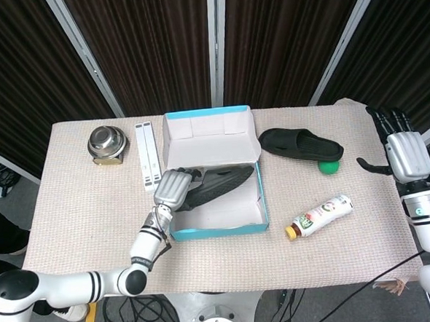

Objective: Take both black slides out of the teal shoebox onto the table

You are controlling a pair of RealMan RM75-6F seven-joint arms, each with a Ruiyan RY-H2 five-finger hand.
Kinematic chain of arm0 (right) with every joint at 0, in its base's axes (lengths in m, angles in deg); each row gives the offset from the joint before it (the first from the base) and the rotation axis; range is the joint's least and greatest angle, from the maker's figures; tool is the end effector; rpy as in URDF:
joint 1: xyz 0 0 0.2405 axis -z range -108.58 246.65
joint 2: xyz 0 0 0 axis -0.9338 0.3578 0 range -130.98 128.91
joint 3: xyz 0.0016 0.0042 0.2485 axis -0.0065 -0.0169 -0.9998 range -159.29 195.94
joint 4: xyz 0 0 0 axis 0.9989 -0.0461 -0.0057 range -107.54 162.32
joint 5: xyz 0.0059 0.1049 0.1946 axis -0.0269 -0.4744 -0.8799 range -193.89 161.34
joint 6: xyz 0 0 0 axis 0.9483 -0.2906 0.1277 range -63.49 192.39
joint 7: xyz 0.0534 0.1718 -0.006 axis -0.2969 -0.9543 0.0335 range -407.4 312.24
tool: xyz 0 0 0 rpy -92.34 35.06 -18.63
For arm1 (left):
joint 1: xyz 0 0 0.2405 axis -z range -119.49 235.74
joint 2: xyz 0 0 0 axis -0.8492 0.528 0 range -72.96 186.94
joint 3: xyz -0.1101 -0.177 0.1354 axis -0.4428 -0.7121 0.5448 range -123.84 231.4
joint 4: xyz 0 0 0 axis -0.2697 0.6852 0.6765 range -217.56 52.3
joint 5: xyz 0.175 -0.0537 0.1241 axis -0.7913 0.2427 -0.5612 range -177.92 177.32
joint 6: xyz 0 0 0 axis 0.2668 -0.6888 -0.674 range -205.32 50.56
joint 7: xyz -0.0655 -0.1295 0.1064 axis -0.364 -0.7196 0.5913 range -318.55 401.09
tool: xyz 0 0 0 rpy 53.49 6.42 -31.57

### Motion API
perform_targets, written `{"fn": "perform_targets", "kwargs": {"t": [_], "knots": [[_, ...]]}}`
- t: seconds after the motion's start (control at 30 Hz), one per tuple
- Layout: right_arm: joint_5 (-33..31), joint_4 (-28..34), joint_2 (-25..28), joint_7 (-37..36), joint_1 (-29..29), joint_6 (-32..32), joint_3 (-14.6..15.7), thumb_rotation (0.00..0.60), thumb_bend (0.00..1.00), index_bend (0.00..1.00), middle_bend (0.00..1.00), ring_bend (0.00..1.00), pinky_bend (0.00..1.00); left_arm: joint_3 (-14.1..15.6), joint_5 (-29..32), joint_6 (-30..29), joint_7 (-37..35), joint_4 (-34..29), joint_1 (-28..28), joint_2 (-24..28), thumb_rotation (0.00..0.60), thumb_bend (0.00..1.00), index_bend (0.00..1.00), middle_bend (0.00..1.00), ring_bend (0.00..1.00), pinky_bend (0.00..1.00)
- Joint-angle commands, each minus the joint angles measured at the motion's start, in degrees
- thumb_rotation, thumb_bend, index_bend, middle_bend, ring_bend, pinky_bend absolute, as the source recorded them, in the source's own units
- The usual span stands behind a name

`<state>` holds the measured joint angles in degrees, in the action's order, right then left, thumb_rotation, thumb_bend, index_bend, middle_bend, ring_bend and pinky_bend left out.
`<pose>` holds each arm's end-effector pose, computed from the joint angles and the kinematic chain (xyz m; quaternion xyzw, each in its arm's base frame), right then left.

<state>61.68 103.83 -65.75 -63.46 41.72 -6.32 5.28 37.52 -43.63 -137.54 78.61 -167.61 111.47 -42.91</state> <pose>-0.2620 -0.3847 0.1906 0.5942 -0.3405 0.4834 0.5452 -0.0525 0.3833 -0.0801 -0.7257 -0.3966 -0.3638 0.4286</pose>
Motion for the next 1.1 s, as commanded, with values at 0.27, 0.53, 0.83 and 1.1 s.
{"fn": "perform_targets", "kwargs": {"t": [0.27, 0.53, 0.83, 1.1], "knots": [[0.3, -1.7, -0.9, -1.2, 0.2, 0.2, -0.1, 0.600, 0.09, 0.00, 0.14, 0.00, 0.00, 0.4, 2.7, -1.0, 2.6, 2.0, 1.2, -2.5, 0.600, 0.01, 0.28, 0.37, 0.32, 0.44], [0.3, -1.9, -1.0, -1.0, 0.4, -0.2, -0.4, 0.600, 0.09, 0.00, 0.14, 0.00, 0.00, -0.4, 0.3, -0.2, -1.7, 7.3, 2.0, -6.6, 0.600, 0.01, 0.33, 0.45, 0.38, 0.45], [0.1, -1.6, -1.1, -0.6, 0.5, -0.4, -0.8, 0.600, 0.09, 0.00, 0.15, 0.00, 0.00, -0.8, -7.4, -1.4, -11.5, 15.3, 0.9, -11.2, 0.600, 0.18, 0.57, 0.68, 0.60, 0.61], [-0.1, -1.5, -1.1, -0.7, 0.6, -0.3, -1.1, 0.600, 0.09, 0.00, 0.15, 0.00, 0.00, -0.6, -13.7, -1.6, -21.7, 11.9, -2.7, -8.2, 0.600, 0.34, 0.65, 0.74, 0.65, 0.68]]}}
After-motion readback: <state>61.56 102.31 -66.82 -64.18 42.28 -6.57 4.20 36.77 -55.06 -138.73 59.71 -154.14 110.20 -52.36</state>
